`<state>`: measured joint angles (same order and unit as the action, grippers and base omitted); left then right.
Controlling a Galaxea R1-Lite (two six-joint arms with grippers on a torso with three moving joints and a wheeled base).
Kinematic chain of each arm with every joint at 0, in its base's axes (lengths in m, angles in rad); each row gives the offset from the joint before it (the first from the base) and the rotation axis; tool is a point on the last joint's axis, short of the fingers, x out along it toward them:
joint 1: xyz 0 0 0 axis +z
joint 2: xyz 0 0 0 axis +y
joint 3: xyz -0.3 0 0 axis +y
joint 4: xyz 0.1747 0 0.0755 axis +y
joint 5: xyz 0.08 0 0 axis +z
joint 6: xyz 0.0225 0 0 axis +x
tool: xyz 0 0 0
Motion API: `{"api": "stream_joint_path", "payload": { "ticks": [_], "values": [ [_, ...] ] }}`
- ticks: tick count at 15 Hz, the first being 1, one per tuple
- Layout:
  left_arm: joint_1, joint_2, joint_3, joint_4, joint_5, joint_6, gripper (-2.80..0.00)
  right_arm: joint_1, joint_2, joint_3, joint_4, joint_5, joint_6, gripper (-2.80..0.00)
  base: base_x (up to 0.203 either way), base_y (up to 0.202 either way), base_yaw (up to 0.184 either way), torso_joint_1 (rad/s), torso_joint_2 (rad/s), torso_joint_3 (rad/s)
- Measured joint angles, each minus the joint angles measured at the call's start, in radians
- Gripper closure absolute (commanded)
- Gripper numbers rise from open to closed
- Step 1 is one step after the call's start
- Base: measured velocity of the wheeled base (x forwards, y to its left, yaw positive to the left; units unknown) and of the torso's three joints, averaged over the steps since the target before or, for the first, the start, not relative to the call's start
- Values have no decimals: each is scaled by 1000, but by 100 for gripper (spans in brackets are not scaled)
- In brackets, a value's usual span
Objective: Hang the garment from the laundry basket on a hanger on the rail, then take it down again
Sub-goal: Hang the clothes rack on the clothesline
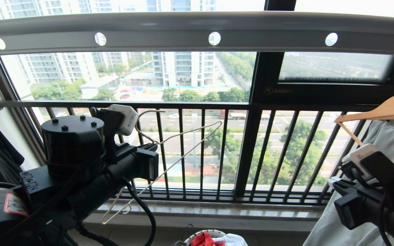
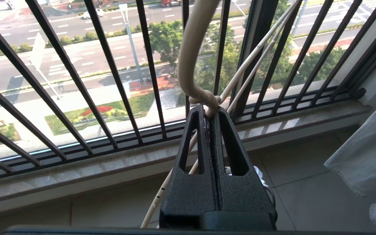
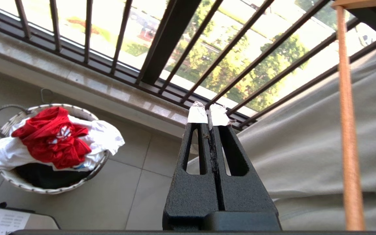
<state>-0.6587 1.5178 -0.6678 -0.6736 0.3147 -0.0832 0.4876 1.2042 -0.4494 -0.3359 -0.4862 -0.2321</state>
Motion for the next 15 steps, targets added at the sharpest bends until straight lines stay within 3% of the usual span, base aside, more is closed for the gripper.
{"api": "stream_joint_path", "payload": {
  "ticks": [5, 8, 13, 15],
  "values": [
    [-6, -88, 99, 4, 7, 17, 0, -184, -333, -23, 163, -105, -2, 0, 0, 0, 0, 0, 0, 0],
    [-6, -186, 183, 35, 52, 29, 0, -270, -497, -76, 262, -148, -1, 0, 0, 0, 0, 0, 0, 0],
    [2, -396, 279, 128, 140, 30, 0, -317, -708, -116, 412, -132, 102, 0, 0, 0, 0, 0, 0, 0],
    [43, -457, 293, 153, 154, 32, 0, -326, -751, -128, 417, -130, 114, 0, 0, 0, 0, 0, 0, 0]
  ]
}}
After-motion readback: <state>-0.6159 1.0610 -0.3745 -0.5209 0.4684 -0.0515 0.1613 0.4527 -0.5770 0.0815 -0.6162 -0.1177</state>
